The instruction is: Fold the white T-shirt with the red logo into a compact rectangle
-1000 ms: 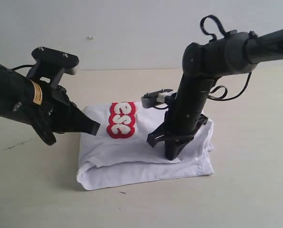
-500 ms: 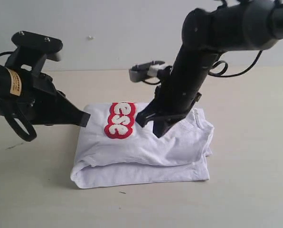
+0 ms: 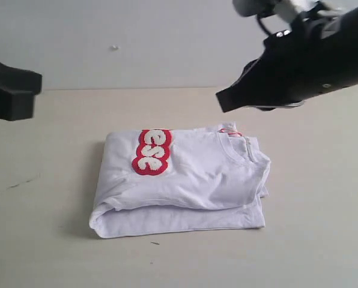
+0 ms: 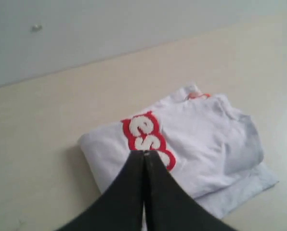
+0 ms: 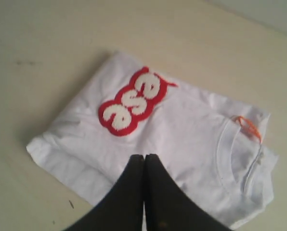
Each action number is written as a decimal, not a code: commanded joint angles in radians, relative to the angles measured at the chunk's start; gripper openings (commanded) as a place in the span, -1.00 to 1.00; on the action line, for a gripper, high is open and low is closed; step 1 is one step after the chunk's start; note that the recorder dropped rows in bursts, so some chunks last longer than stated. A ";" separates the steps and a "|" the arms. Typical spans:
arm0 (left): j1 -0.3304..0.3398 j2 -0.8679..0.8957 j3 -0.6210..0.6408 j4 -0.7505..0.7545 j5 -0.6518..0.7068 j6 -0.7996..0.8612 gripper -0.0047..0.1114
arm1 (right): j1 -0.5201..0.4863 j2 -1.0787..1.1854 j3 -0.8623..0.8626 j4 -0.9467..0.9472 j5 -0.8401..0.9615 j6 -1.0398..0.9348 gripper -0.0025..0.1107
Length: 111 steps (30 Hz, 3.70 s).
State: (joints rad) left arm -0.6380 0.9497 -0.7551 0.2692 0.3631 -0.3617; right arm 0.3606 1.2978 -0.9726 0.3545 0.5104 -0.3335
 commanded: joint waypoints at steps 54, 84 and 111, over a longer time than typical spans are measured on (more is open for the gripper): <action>0.264 -0.906 0.313 0.008 -0.122 -0.085 -0.92 | 0.000 -0.950 0.420 0.081 -0.117 0.050 -0.96; 0.575 -0.950 0.492 -0.316 -0.264 0.386 -0.92 | 0.000 -0.950 0.420 0.081 -0.117 0.048 -0.96; 0.619 -0.950 0.755 -0.314 -0.277 0.326 -0.92 | 0.000 -0.950 0.420 0.081 -0.117 0.048 -0.96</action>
State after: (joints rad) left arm -0.0229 0.0052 -0.0032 -0.0375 0.0780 -0.0258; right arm 0.3606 0.3528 -0.5554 0.4340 0.3993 -0.2809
